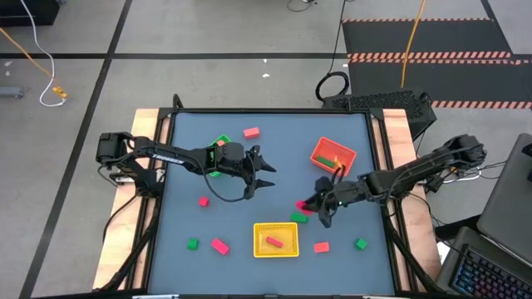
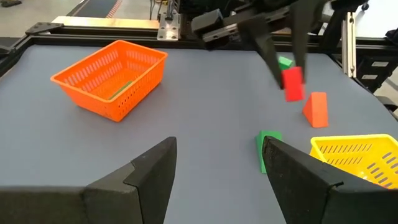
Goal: Sort & place blocks by color
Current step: Put the red block into the yellow bin
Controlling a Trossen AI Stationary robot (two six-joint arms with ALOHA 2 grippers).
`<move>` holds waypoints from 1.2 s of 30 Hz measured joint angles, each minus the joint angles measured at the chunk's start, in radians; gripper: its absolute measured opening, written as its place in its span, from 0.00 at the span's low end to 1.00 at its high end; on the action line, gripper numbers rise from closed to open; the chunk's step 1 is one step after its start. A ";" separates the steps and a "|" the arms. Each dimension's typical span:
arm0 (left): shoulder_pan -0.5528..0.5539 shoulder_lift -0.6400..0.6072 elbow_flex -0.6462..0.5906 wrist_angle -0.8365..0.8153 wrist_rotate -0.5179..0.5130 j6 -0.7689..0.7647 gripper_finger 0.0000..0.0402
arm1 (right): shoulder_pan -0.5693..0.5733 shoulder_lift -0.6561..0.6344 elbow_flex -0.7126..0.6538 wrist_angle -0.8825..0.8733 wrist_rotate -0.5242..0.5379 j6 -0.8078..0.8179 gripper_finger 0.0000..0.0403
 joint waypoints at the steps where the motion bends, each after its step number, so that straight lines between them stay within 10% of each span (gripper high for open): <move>1: 0.000 0.000 0.000 0.000 0.000 -0.002 0.60 | 0.000 0.012 0.000 0.028 -0.001 -0.017 0.12; 21: 0.001 0.000 0.000 -0.003 -0.062 -0.078 0.60 | 0.074 0.294 0.000 0.483 -0.084 -0.177 0.13; 36: 0.001 0.000 0.000 -0.005 -0.076 -0.109 0.60 | 0.078 0.333 0.000 0.510 -0.076 -0.317 0.40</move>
